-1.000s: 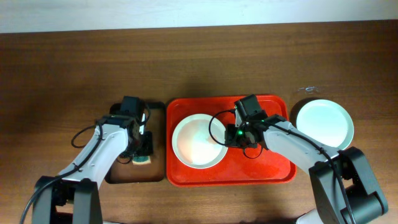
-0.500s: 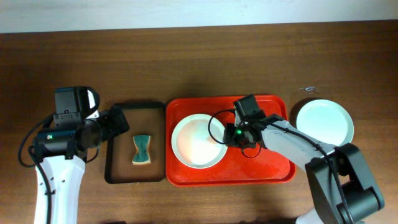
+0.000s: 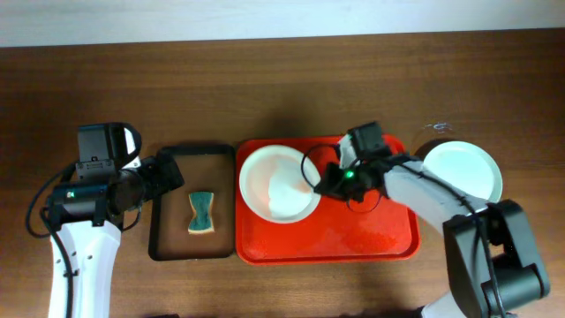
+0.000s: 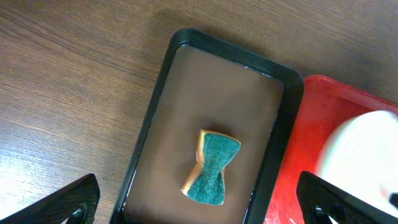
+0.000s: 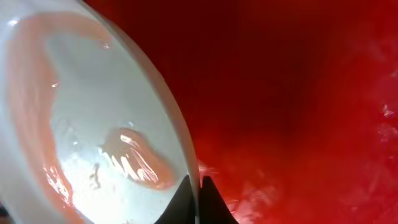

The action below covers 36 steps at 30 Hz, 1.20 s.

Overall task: Clean dirty plates on tray and stack at the side
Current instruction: 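Lift the white plate off the red tray with the right gripper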

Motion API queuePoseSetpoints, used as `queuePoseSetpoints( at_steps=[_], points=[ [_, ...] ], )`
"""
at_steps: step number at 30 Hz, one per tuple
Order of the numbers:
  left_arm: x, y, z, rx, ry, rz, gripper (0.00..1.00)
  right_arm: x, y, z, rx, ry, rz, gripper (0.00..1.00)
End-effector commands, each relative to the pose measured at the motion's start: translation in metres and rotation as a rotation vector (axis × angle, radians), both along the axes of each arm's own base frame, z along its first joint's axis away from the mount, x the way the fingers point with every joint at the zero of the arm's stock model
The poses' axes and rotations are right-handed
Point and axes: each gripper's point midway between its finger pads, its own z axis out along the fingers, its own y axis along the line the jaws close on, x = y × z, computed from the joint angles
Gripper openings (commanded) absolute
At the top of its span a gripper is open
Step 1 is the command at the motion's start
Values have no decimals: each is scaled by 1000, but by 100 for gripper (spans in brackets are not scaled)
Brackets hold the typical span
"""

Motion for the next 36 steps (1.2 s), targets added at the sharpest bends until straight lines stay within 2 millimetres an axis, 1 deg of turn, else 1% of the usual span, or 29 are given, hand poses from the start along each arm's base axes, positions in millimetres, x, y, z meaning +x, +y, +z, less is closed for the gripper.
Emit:
queuePoseSetpoints(
  at_steps=[1,2,3,4,5,6,7,9,10,12,13,16,18,20,22,23,25,27,29,31,33,36],
  points=[
    [1,-1,6,-13,-18,6,99,8,1,21,74,41,-74,4],
    [1,-1,6,-13,-18,6,99,11,-2,20,20,37,-89,4],
    [1,-1,6,-13,-18,6,99,17,-11,24,-87,32,-113,4],
    [1,-1,6,-13,-18,6,99,21,-15,29,-144,22,-123,4],
    [1,-1,6,-13,-18,6,99,32,-14,47,-214,-21,-126,4],
    [1,-1,6,-13,-18,6,99,47,-7,73,-272,-102,-126,4],
    [1,-1,6,-13,-18,6,99,56,-1,93,-315,-167,-129,4],
    [1,-1,6,-13,-18,6,99,65,9,115,-343,-242,-127,4],
    [1,-1,6,-13,-18,6,99,69,20,127,-371,-308,-125,4],
    [1,-1,6,-13,-18,6,99,68,35,133,-448,-395,-136,4],
    [1,-1,6,-13,-18,6,99,65,44,136,-500,-457,-133,4],
    [1,-1,6,-13,-18,6,99,55,70,143,-577,-579,-115,4],
    [1,-1,6,-13,-18,6,99,50,88,139,-578,-607,-93,4],
    [1,-1,6,-13,-18,6,99,48,102,128,-630,-652,-86,4],
    [1,-1,6,-13,-18,6,99,49,105,135,-659,-706,-108,4],
    [1,-1,6,-13,-18,6,99,53,110,146,-684,-780,-99,4],
    [1,-1,6,-13,-18,6,99,53,123,163,-735,-903,-36,4],
    [1,-1,6,-13,-18,6,99,51,127,178,-815,-1003,-17,4],
    [1,-1,6,-13,-18,6,99,48,139,204,-914,-1156,32,4],
    [1,-1,6,-13,-18,6,99,44,149,225,-972,-1256,52,4],
    [1,-1,6,-13,-18,6,99,41,155,250,-1047,-1350,50,4],
    [1,-1,6,-13,-18,6,99,34,171,280,-1096,-1468,87,4]
  ],
)
